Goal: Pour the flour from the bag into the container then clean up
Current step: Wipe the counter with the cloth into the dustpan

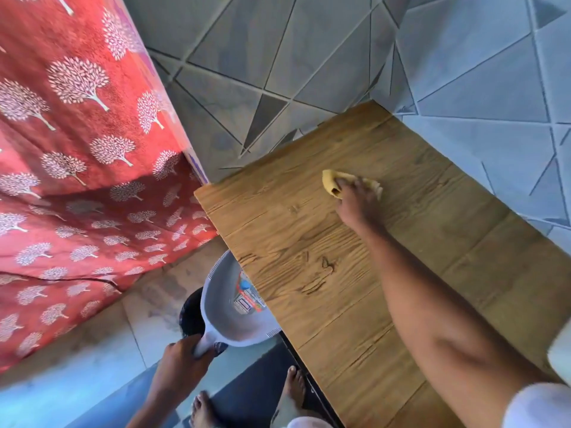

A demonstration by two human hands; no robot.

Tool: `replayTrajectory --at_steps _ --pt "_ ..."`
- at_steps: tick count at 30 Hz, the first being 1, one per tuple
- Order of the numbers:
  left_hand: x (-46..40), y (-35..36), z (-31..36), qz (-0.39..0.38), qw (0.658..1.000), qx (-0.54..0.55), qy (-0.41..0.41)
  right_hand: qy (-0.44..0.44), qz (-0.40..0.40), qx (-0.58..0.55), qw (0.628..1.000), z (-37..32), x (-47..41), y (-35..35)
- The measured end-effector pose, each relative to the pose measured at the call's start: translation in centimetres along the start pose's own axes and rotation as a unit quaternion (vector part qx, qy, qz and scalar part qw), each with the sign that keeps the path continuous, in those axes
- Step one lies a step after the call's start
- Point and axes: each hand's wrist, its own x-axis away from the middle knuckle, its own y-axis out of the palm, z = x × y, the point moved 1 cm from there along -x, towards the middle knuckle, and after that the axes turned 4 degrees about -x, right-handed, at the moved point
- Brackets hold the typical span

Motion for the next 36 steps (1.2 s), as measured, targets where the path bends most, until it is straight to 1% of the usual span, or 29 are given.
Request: replayTrajectory --at_steps 3,5,8,10,12,13,14,15,16,17,18,20,22,23,25,26,28,30,31,33,35,36 --pt "-0.4 -0.8 0.3 0.005 1.000 -0.010 -0.005 -0.105 -0.093 -0.038 0.989 -6.9 3.0 1.4" --pt "-0.4 -1.4 0.3 -0.007 1.000 -0.003 -0.021 -0.179 -0.143 -0.088 0.969 -10.8 7.2 1.8" --pt "-0.7 -1.8 0.4 -0.003 1.000 -0.005 -0.002 -0.258 -0.227 -0.149 0.927 -14.4 13.2 2.5" --pt "-0.8 -2.2 0.5 -0.003 1.000 -0.001 0.002 -0.267 -0.286 -0.189 0.901 -15.1 15.8 2.6" --pt "-1.0 -2.2 0.1 -0.013 1.000 0.006 -0.004 -0.235 -0.318 -0.242 0.886 -14.4 16.6 1.6" --pt "-1.1 -2.5 -0.1 -0.018 1.000 0.008 -0.004 -0.211 -0.310 -0.271 0.886 -13.9 16.2 0.5" --pt "-1.2 -2.6 -0.2 -0.021 1.000 0.008 -0.002 -0.186 -0.285 -0.301 0.891 -13.2 15.4 -0.6" --pt "-1.5 -2.7 -0.4 -0.023 1.000 0.008 -0.001 -0.164 -0.238 -0.329 0.899 -12.5 14.4 -2.0" --pt "-1.8 -2.8 -0.6 -0.023 1.000 0.008 0.000 -0.144 -0.176 -0.340 0.913 -11.7 12.9 -3.1" --pt "-2.1 -3.0 -0.5 -0.024 1.000 0.006 -0.001 -0.127 -0.108 -0.330 0.929 -11.0 11.4 -4.4" --pt "-2.3 -3.0 -0.5 -0.022 1.000 0.003 0.000 -0.110 -0.045 -0.295 0.948 -10.4 9.5 -5.3" --pt "-2.6 -3.2 -0.4 -0.019 1.000 0.001 0.002 -0.061 0.051 -0.198 0.977 -9.4 5.2 -6.6" --pt "-2.9 -3.4 -0.3 -0.022 1.000 0.001 -0.002 -0.004 0.110 -0.128 0.986 -8.5 0.6 -6.9" --pt "-3.1 -3.4 -0.3 -0.022 1.000 0.001 -0.002 0.018 0.118 -0.105 0.987 -8.0 -1.6 -6.6" --pt "-3.7 -3.3 -0.4 -0.016 1.000 -0.001 -0.001 0.036 0.086 -0.065 0.994 -7.7 -5.3 -5.0" --pt "-3.9 -3.1 -0.5 -0.012 1.000 -0.001 0.001 0.034 0.048 -0.055 0.997 -7.8 -6.6 -3.8" --pt "-4.3 -3.0 -0.5 -0.004 1.000 0.005 0.003 0.027 -0.035 -0.069 0.997 -9.1 -7.9 -1.3" --pt "-5.0 -3.2 -0.3 0.004 1.000 0.005 0.010 0.003 -0.074 -0.086 0.994 -11.4 -7.2 0.6" --pt "-5.3 -3.3 -0.2 0.006 1.000 0.002 0.014 -0.024 -0.090 -0.088 0.992 -12.6 -6.1 1.1" --pt "-5.3 -3.2 -0.1 0.004 1.000 0.001 0.011 -0.118 -0.138 -0.093 0.979 -14.4 -2.5 1.8" --pt "-4.7 -3.1 0.0 0.000 1.000 0.005 -0.013 -0.204 -0.199 -0.140 0.948 -15.2 2.7 2.3" --pt "-4.2 -3.1 0.0 0.001 1.000 0.011 -0.022 -0.229 -0.235 -0.162 0.931 -15.3 5.3 2.7"
